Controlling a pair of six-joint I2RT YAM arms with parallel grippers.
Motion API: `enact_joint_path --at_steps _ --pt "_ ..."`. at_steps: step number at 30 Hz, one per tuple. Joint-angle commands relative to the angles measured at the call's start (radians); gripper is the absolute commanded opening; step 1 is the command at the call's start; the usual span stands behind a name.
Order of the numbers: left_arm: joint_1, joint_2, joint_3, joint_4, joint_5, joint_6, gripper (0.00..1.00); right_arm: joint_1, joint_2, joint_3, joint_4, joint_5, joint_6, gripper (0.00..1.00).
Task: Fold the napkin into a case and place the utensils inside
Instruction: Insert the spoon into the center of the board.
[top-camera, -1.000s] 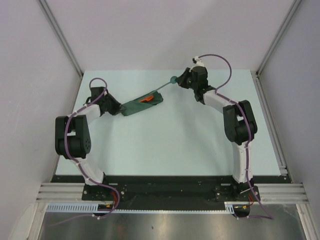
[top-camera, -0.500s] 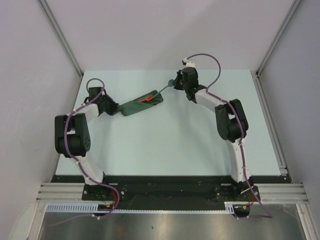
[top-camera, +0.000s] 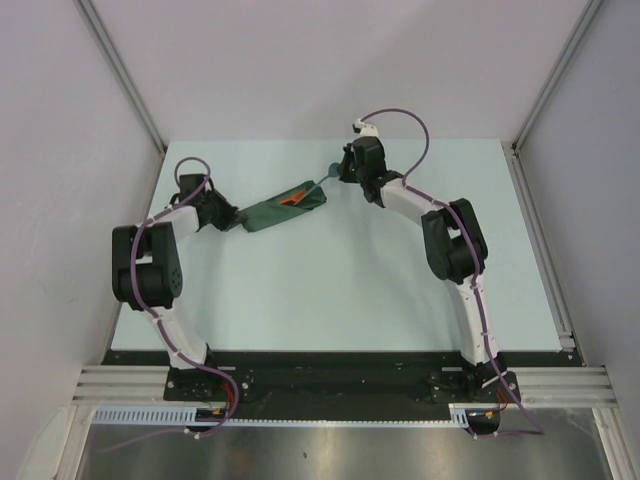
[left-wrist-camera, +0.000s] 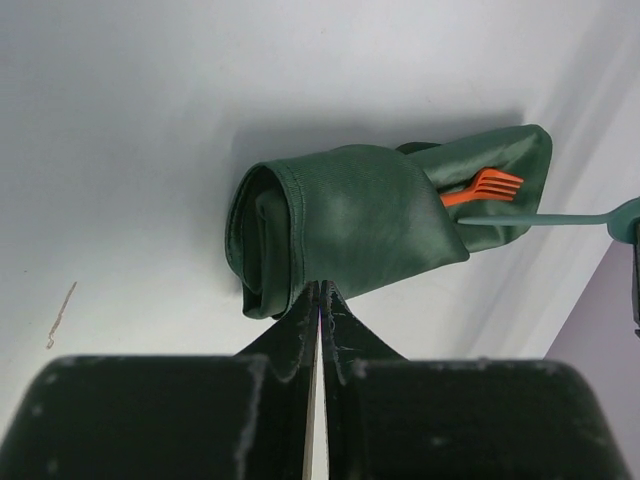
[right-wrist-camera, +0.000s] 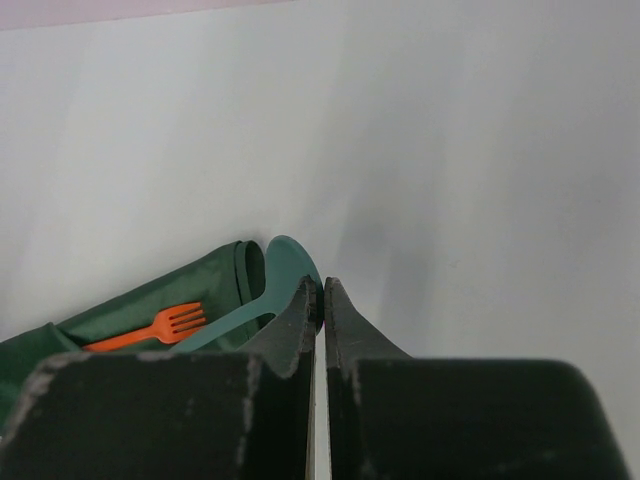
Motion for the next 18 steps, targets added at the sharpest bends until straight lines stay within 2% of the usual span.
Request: enact_joint_path --at_steps 1,18 --pt "0.005 0.018 0.038 0.023 -0.002 -0.005 0.04 0.013 0.026 0.06 0.001 0.014 0.033 0.0" --pt "0.007 0.028 0.012 0.043 -0.013 -0.002 0.03 0.075 0.051 0.078 -0.048 0.017 0.163 0.0"
